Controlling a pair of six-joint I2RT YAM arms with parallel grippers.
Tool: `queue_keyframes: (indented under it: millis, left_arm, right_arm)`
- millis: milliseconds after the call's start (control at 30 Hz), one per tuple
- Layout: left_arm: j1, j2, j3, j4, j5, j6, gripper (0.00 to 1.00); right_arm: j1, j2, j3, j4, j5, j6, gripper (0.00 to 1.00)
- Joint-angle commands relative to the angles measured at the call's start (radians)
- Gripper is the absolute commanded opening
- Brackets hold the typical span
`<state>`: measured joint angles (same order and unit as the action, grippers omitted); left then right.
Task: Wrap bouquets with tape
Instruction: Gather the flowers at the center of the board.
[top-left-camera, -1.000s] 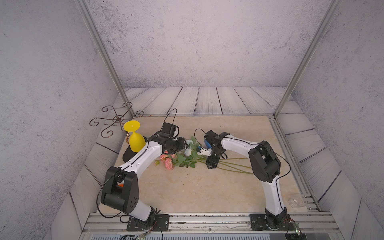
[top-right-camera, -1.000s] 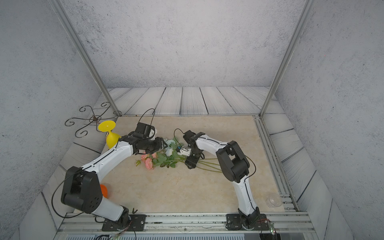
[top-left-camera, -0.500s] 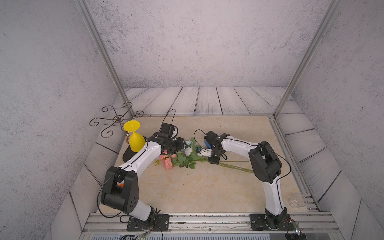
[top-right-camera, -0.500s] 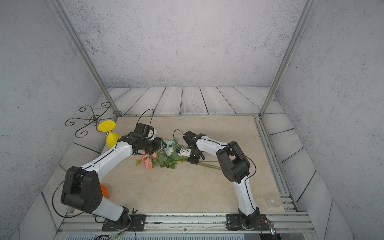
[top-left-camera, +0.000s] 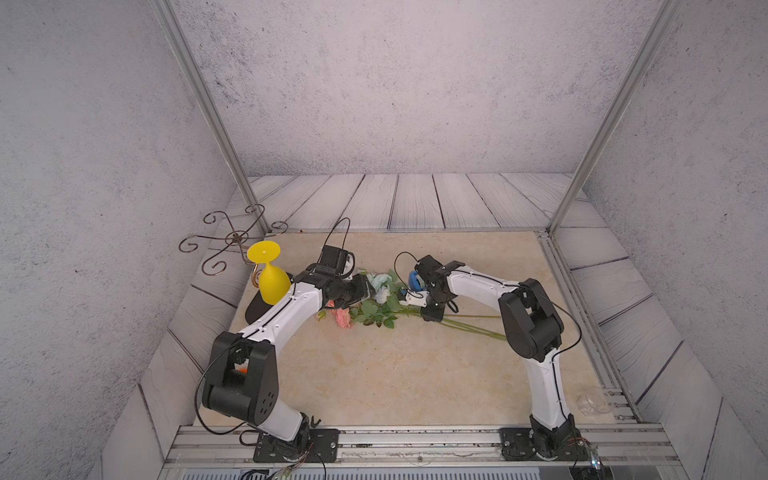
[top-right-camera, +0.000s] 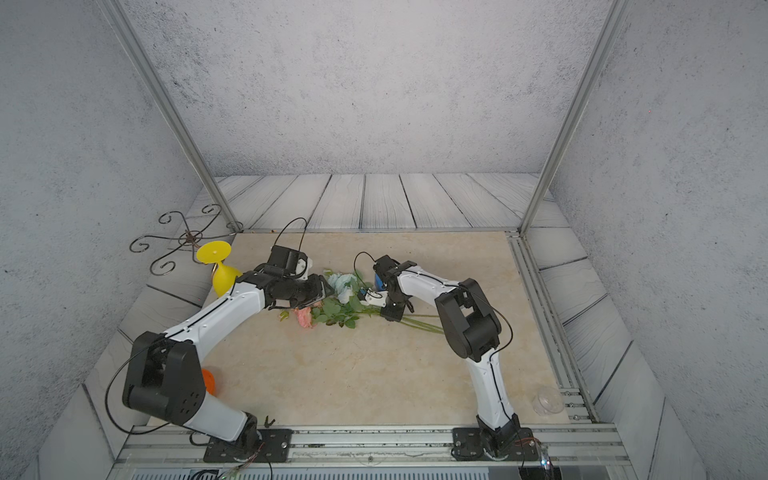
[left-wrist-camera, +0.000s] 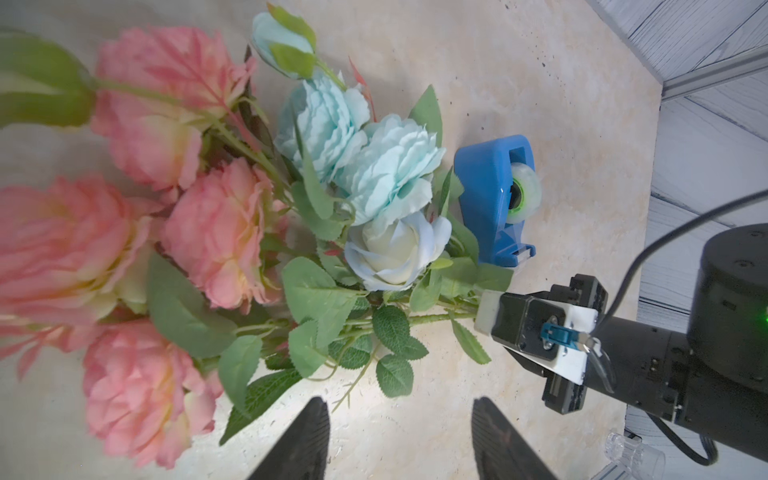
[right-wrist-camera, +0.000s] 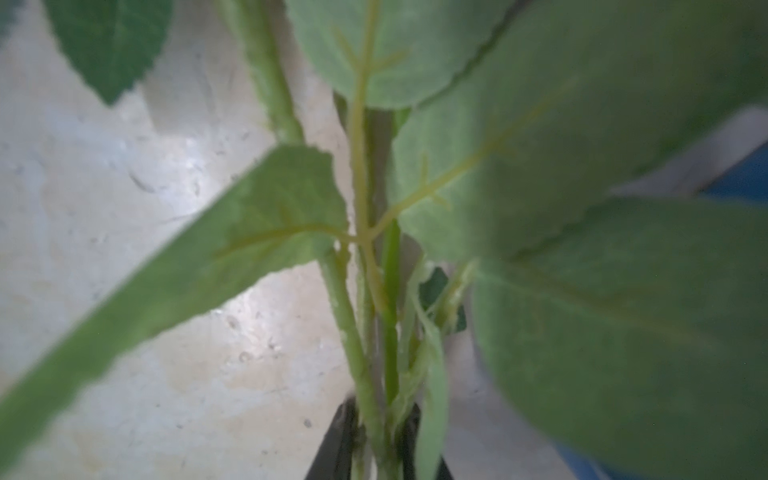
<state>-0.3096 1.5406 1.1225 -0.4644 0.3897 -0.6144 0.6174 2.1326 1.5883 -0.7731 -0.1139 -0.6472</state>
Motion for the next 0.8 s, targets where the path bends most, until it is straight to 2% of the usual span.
queue_keyframes:
  millis: [0, 300, 333, 400, 433, 600, 667, 767]
  left_arm:
    - [0.007, 0.014, 0.000, 0.009, 0.003, -0.005, 0.59]
    - [0.007, 0.015, -0.004, 0.011, 0.003, -0.012, 0.59]
    - [0.007, 0.015, -0.004, 0.010, 0.001, -0.014, 0.58]
    - [0.007, 0.012, -0.007, 0.015, 0.000, -0.017, 0.59]
    - [0.007, 0.011, -0.009, 0.017, 0.000, -0.019, 0.58]
    - [0.013, 0.010, -0.020, 0.027, 0.004, -0.031, 0.59]
    - [0.026, 0.004, -0.032, 0.032, 0.006, -0.039, 0.58]
    - [0.046, -0.018, -0.049, 0.044, -0.002, -0.041, 0.57]
  right_arm:
    - [0.004, 0.046, -0.019, -0.036, 0.001, 0.008, 0.31]
    - [0.009, 0.033, -0.010, -0.043, -0.027, 0.033, 0.37]
    - [0.013, 0.033, -0.010, -0.046, -0.030, 0.035, 0.36]
    - [0.016, 0.036, -0.004, -0.063, -0.058, 0.033, 0.24]
    - [0.021, 0.039, 0.002, -0.071, -0.057, 0.034, 0.22]
    - [0.070, 0.043, 0.009, -0.055, -0.037, 0.034, 0.22]
    - [0.086, 0.065, 0.035, -0.061, -0.041, 0.046, 0.17]
    - [0.099, 0.110, 0.106, -0.072, -0.050, 0.065, 0.15]
